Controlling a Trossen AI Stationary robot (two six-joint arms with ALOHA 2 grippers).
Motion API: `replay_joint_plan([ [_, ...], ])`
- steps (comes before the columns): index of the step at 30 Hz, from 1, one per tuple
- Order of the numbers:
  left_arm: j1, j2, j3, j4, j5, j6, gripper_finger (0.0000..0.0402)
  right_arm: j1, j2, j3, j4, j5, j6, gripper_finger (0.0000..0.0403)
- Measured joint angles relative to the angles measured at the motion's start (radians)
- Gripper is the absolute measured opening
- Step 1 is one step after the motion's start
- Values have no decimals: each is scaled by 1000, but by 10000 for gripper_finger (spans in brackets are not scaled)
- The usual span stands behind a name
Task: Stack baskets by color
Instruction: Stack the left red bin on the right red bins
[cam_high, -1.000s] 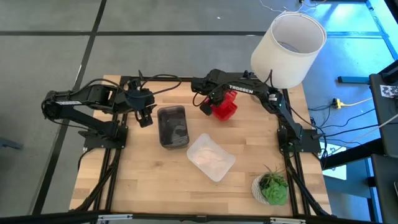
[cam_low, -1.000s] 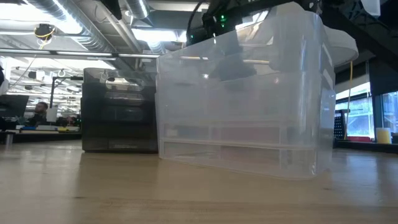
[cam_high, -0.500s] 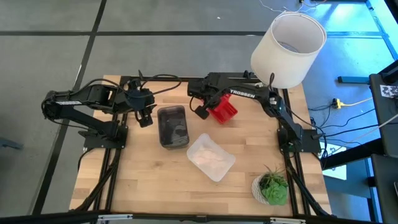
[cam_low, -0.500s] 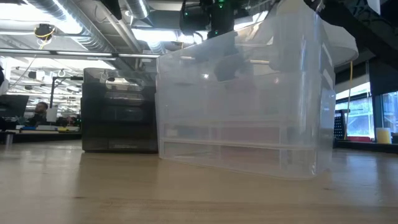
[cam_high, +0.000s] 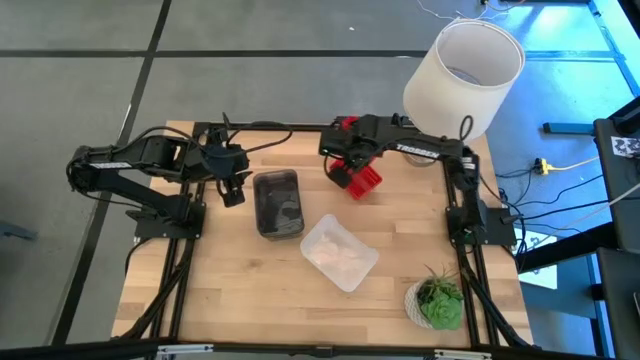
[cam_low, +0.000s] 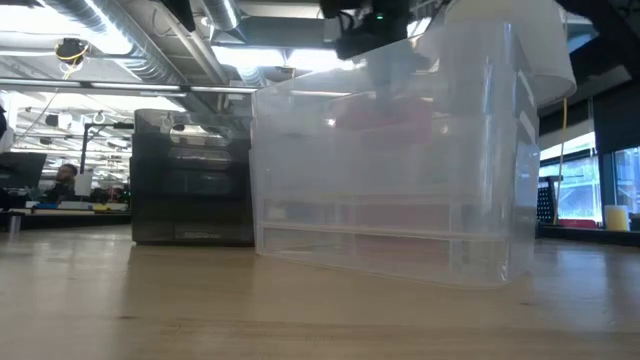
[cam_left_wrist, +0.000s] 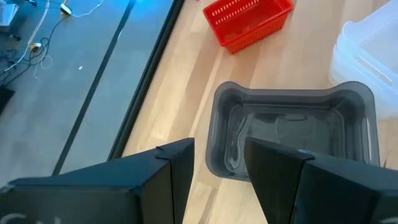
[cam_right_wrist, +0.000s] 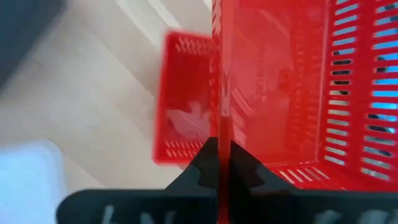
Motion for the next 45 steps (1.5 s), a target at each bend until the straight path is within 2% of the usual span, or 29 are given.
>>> replay_joint_plan([
  [4,0,0,0,0,0,0,133,0,-87,-167,37,-9,62,0],
  [7,0,0,0,0,0,0,133,-1,-137,-271,185,-67,74,0],
  [10,0,0,0,0,0,0,133,-1,-165,-345,281,-92,103,0],
  [13,0,0,0,0,0,-1,133,-2,-167,-396,300,-105,150,0],
  [23,0,0,0,0,0,-1,133,-12,-168,-527,470,-171,156,0],
  [32,0,0,0,0,-2,-1,133,-14,-168,-604,504,-201,178,3],
  [37,0,0,0,0,-2,-1,133,-14,-168,-635,550,-175,177,35],
  [45,0,0,0,0,-3,-1,133,-16,-168,-637,587,-197,126,90],
])
